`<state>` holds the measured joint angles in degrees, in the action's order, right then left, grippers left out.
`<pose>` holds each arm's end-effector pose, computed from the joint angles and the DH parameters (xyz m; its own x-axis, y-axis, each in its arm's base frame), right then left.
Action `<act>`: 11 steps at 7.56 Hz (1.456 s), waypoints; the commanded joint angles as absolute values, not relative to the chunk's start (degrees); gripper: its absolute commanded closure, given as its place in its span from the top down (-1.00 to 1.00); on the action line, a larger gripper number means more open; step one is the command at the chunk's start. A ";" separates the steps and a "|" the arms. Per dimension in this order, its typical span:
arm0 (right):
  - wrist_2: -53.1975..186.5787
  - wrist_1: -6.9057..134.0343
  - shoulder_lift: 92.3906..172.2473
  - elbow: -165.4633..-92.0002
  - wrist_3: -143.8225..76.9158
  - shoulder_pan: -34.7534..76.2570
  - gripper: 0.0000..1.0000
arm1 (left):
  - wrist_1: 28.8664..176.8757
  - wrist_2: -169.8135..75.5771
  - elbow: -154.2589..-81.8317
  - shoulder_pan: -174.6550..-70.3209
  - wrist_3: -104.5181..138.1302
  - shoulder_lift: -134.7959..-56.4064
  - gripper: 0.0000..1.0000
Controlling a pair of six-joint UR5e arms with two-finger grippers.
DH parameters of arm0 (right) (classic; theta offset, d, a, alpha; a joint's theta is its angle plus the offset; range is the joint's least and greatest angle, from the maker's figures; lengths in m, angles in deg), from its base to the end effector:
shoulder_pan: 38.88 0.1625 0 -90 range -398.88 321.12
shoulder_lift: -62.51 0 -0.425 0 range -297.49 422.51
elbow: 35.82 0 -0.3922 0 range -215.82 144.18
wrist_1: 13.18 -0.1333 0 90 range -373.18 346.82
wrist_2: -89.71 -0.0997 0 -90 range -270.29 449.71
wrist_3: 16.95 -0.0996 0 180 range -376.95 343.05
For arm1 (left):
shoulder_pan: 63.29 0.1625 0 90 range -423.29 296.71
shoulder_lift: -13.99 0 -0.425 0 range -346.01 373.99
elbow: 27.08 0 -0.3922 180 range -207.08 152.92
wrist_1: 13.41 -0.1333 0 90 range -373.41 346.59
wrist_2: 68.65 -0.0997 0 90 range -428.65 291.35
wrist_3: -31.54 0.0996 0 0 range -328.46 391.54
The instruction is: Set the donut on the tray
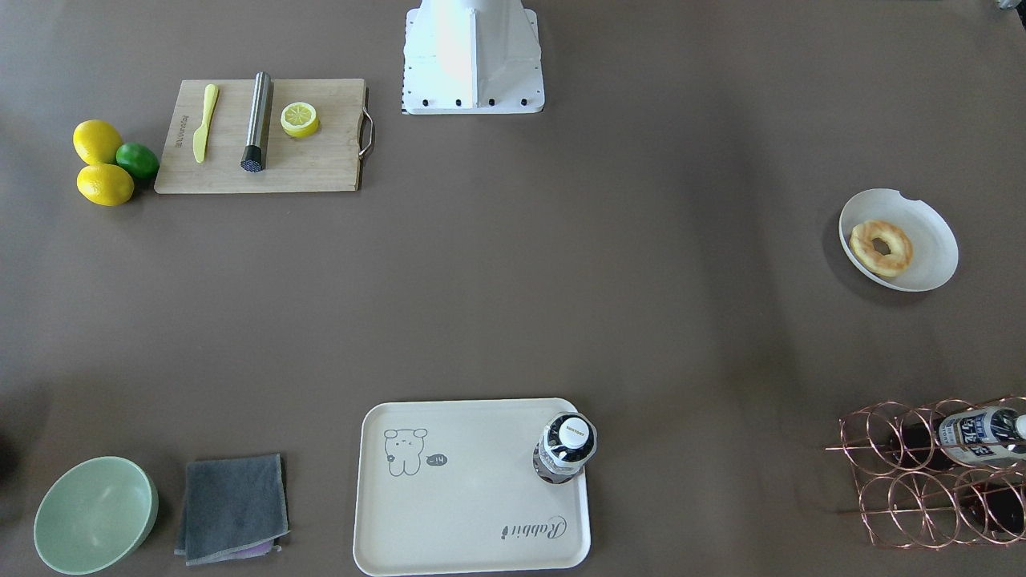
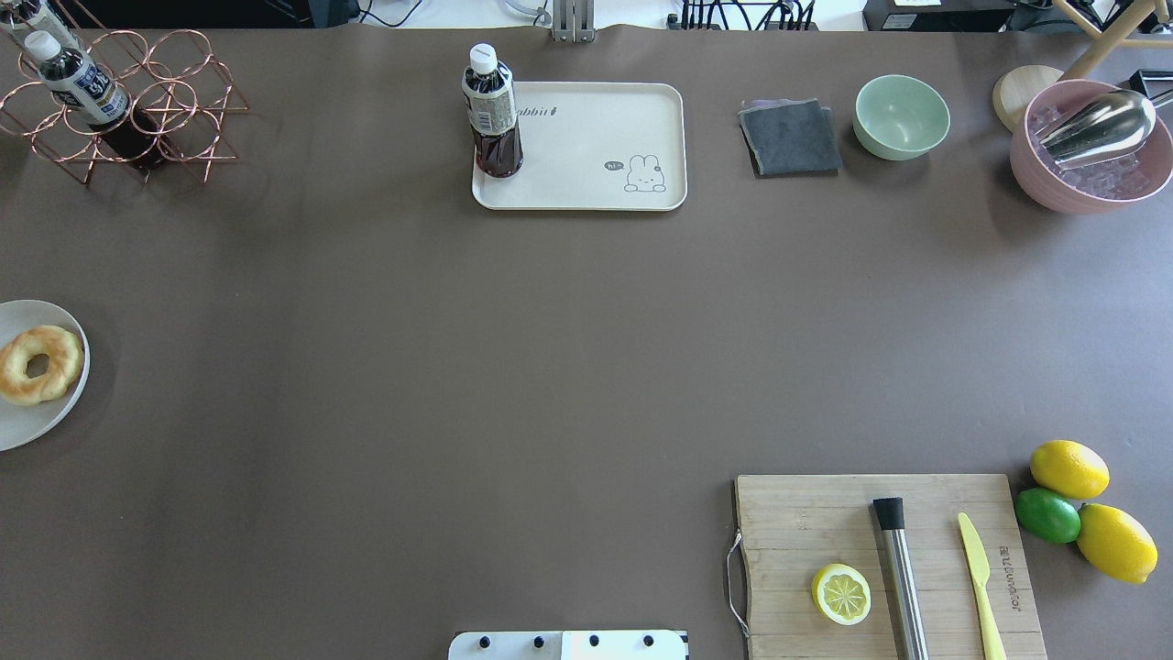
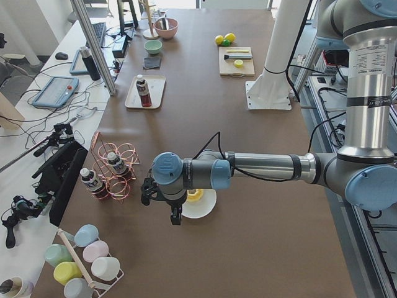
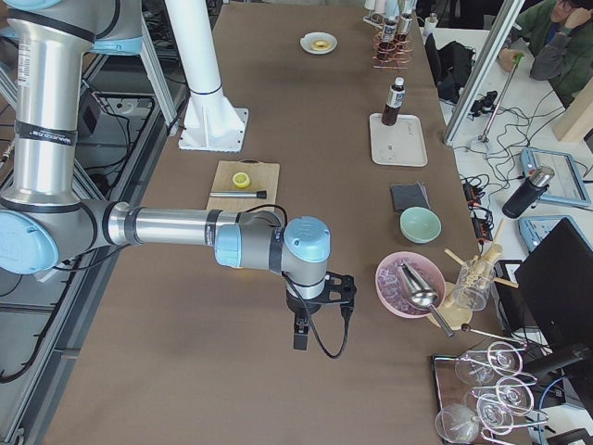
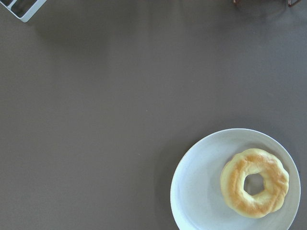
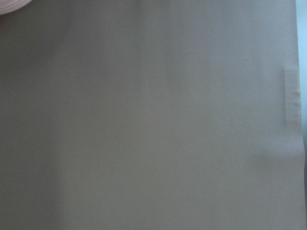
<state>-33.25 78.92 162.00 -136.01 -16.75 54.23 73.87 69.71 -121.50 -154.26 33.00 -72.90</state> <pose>0.1018 -0.4148 0.6629 0.8373 0.0553 0.5440 -0.0513 0.9984 -0.0225 -0.0668 -0.4660 0.6465 0.6643 -0.0042 -0.7475 0.0000 1.0000 -0.0056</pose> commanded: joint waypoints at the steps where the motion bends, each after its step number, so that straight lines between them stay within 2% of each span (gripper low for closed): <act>1: -33.25 78.93 162.00 -136.19 -16.69 53.59 1.00 | 73.95 69.69 -121.56 -154.26 33.03 -72.84 0.98; 7: -33.33 79.28 162.27 -136.11 -16.78 53.49 1.00 | 74.48 70.04 -122.79 -154.26 33.03 -73.02 0.99; 9: -33.68 78.76 162.27 -136.19 -17.04 53.58 1.00 | 80.26 69.95 -122.09 -154.26 32.68 -73.20 0.99; 11: -34.38 78.84 162.01 -135.93 -17.13 53.67 1.00 | 80.02 71.00 -121.82 -154.35 32.94 -73.11 0.99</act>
<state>-33.59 78.86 162.34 -136.14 -17.03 53.58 79.60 70.23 -122.15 -154.26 32.94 -73.14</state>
